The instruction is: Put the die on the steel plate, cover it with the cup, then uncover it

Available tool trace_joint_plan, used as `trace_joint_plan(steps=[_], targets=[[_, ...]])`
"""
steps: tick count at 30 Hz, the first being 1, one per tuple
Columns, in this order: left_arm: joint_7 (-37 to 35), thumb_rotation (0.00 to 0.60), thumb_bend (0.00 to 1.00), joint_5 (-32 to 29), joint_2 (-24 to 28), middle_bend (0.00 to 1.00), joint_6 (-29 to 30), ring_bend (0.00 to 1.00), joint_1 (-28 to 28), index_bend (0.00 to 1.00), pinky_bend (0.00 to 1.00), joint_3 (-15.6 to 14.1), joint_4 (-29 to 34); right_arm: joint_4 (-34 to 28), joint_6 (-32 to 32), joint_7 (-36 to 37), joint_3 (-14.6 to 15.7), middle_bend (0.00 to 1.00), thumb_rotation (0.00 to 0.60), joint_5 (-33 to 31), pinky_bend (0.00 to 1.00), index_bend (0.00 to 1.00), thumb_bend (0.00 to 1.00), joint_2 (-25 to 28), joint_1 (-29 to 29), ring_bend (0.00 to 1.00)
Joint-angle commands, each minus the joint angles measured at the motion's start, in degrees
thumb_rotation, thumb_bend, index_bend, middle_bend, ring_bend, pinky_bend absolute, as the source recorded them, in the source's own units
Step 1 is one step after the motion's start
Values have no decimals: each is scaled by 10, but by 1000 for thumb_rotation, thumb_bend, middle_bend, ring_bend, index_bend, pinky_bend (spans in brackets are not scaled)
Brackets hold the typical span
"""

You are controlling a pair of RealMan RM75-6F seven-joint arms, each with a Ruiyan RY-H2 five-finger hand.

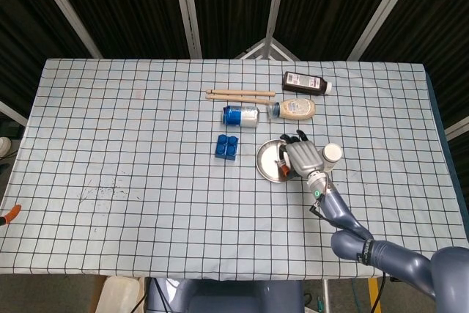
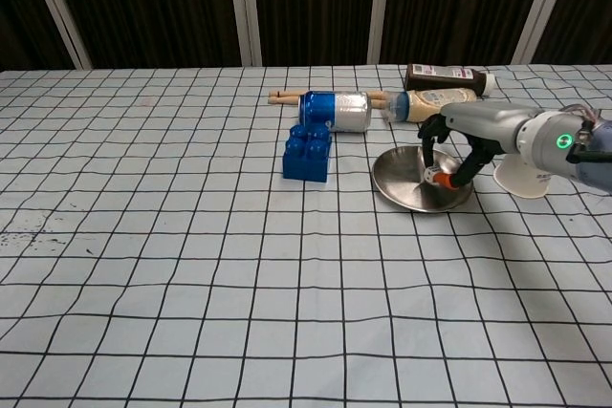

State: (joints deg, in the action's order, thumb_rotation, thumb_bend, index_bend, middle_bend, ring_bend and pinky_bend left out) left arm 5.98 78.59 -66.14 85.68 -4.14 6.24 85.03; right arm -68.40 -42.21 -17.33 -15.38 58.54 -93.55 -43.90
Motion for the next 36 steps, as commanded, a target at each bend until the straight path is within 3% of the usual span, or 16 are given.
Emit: trace_joint_plan(steps=[1,5,16,25,31,36], targets=[[0,600,269,0,0,15,-1,64,-1,188,261,0,0,2,-3,-12,2,177,600,-12,46,143,262,-1,-5,191],[1,600,268,2,-1,15,-1,64,-1,188,261,-1,0,-2,-16,-20,0,177,600,-21,46,66,209,-1,-6,187],[2,600,268,5,-1,14,-1,64,-2,188,261,-3,1,-73,-54,-49,4,177,600,-27,47,50,156,40,0,175],[-11,600,268,8,0,10,-4,62,-3,188,261,-4,-4,-178,-99,-100,-3,177,600,-36,46,86,156,143,15,157],[-29,600,268,17,-4,0,8,9,-3,170,258,0,-13,-244,-107,-125,11,177,600,-61,47,90,156,212,31,157],[-50,600,265,41,-18,0,38,0,-2,169,167,4,-29,-265,-106,-121,31,177,600,-68,47,92,156,239,47,157]])
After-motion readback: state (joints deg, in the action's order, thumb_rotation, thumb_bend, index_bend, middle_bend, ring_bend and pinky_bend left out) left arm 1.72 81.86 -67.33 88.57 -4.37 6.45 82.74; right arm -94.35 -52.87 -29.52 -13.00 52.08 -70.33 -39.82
